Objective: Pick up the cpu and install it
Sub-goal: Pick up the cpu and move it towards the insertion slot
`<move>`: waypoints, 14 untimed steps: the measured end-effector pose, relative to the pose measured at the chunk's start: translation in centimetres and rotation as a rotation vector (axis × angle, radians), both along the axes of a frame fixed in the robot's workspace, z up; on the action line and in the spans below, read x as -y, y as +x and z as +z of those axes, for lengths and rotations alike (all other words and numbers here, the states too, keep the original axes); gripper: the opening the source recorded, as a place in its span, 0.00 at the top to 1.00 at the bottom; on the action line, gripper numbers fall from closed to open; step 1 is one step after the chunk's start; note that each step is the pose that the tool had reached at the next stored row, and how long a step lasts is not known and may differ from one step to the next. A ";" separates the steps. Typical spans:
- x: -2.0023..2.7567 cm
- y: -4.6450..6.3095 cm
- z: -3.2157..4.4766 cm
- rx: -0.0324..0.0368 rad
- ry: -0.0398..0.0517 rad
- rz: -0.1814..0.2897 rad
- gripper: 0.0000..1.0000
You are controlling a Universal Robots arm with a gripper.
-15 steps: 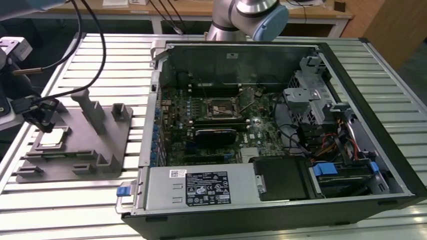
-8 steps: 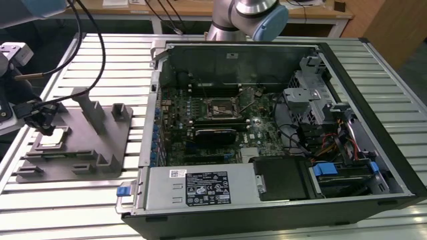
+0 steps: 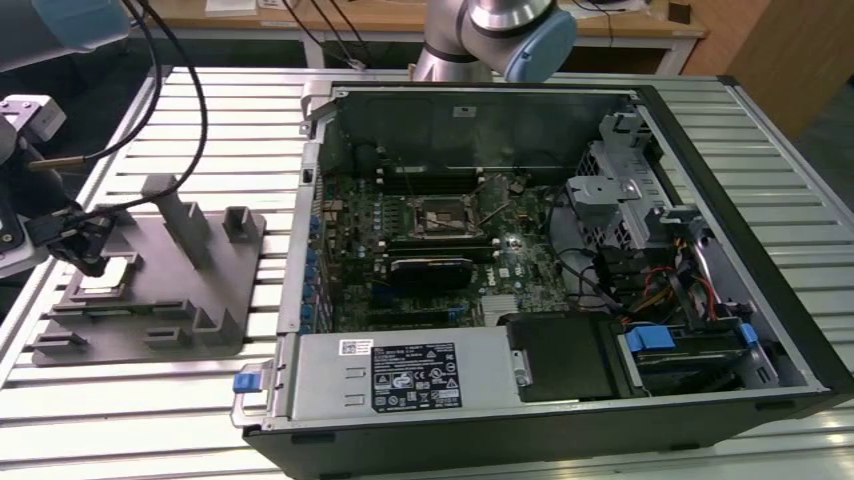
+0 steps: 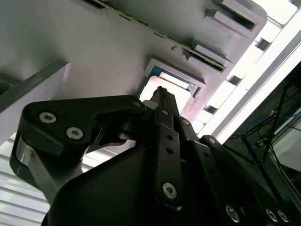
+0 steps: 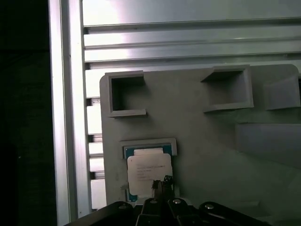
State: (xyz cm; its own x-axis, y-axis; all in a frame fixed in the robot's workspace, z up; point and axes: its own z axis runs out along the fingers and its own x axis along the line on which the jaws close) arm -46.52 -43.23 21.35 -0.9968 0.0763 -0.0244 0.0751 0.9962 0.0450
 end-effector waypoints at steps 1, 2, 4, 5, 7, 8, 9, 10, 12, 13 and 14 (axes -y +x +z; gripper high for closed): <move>0.00 -0.1 -0.15 0.0002 0.0001 0.000 0.89; 0.00 -0.1 -0.28 0.0001 0.0001 0.000 0.89; -0.02 -0.2 -0.51 0.0000 0.0000 0.000 0.89; -0.03 -0.2 -0.62 0.0001 0.0000 0.000 0.89; -0.07 -0.2 -0.80 0.0001 0.0000 0.000 0.89; -0.09 -0.2 -0.86 -0.0001 0.0000 0.000 0.89; -0.12 -0.2 -0.93 -0.0001 0.0000 0.000 0.89; -0.16 -0.2 -0.99 -0.0001 -0.0001 0.000 0.89; -0.27 -0.3 -1.10 -0.0001 0.0000 0.000 0.89; -0.32 -0.3 -1.15 0.0001 0.0001 0.000 0.89; -0.36 -0.4 -1.18 -0.0001 0.0000 0.000 0.89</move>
State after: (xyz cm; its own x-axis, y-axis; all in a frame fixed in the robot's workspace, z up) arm -46.89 -42.87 20.16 -0.9968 0.0763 -0.0244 0.0751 0.9962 0.0450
